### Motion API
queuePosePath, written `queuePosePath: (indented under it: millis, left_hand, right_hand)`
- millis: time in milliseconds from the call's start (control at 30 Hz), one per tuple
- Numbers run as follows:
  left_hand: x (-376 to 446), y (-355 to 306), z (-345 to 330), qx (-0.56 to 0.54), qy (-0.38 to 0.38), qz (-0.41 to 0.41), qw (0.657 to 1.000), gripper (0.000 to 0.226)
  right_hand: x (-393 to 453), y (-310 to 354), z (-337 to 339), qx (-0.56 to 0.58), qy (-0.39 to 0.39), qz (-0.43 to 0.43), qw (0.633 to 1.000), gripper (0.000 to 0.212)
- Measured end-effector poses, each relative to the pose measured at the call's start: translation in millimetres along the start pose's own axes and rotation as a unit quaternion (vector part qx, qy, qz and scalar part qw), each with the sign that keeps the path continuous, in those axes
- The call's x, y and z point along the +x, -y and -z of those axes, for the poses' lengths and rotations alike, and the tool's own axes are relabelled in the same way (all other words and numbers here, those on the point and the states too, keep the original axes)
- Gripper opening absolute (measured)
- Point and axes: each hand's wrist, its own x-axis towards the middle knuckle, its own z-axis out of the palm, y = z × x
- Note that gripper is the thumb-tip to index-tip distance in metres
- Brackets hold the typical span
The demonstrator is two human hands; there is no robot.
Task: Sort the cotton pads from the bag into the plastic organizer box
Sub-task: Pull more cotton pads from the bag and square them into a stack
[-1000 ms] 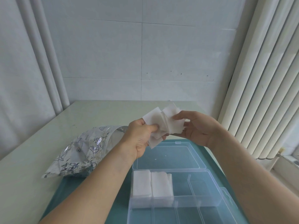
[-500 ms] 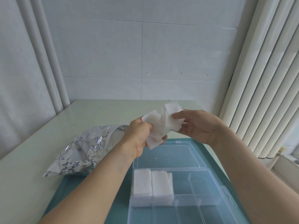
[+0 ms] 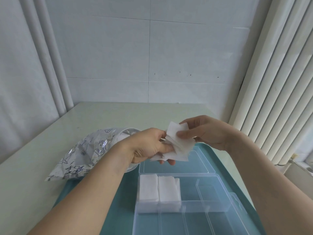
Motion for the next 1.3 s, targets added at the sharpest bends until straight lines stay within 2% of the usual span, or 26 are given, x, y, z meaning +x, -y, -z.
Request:
queuePosePath:
  millis: [67, 133, 267, 367, 467, 633, 767, 900, 1000, 1100, 1233, 1300]
  left_hand:
    - [0.4, 0.4, -0.3, -0.019, -0.012, -0.007, 1.0, 0.023]
    - [2.4, 0.8, -0.1, -0.042, -0.056, -0.015, 0.997, 0.029]
    - [5.0, 1.7, 3.6, -0.044, -0.134, -0.027, 0.99, 0.025]
    - [4.6, 3.0, 3.7, -0.018, -0.119, -0.022, 0.992, 0.016]
    - [6.1, 3.1, 3.2, -0.057, -0.101, -0.014, 0.993, 0.021]
    - [3.7, -0.7, 8.2, -0.154, -0.005, -0.013, 0.988, 0.044]
    - [-1.6, -1.0, 11.6, -0.157, 0.084, -0.044, 0.983, 0.059]
    - [-2.3, -0.3, 8.4, -0.141, 0.007, -0.008, 0.99, 0.051]
    - [0.7, 3.6, 7.1, -0.179, -0.027, 0.032, 0.983, 0.041]
    - [2.7, 3.4, 7.1, -0.143, -0.01, 0.035, 0.989, 0.031]
    - [2.7, -0.5, -1.9, -0.177, 0.026, 0.043, 0.983, 0.025]
    - [3.7, -0.7, -6.4, -0.219, 0.052, 0.053, 0.973, 0.03]
  right_hand:
    - [0.6, -0.3, 0.6, 0.023, -0.045, 0.002, 0.999, 0.023]
    - [1.2, -0.1, 3.6, 0.066, -0.074, 0.001, 0.995, 0.02]
    - [-0.2, 1.7, 9.2, 0.139, -0.064, -0.003, 0.988, 0.023]
    - [-2.9, 2.8, 4.6, 0.075, -0.023, 0.003, 0.997, 0.03]
    - [-2.0, 2.1, 1.7, 0.074, -0.014, -0.006, 0.997, 0.029]
    - [-0.8, 0.5, 2.3, 0.074, -0.06, -0.011, 0.995, 0.02]
    - [2.4, -0.6, 3.5, 0.116, -0.102, -0.001, 0.988, 0.023]
    - [2.6, 3.2, 8.3, 0.19, -0.122, 0.005, 0.974, 0.019]
    - [-1.2, 6.0, 13.7, 0.2, -0.07, 0.034, 0.977, 0.028]
    - [-5.2, 6.6, 12.7, 0.169, 0.005, 0.061, 0.984, 0.037]
    - [-3.4, 4.6, 8.8, 0.142, -0.004, 0.093, 0.985, 0.033]
    - [-3.1, 3.5, 8.7, 0.132, -0.009, 0.096, 0.986, 0.028]
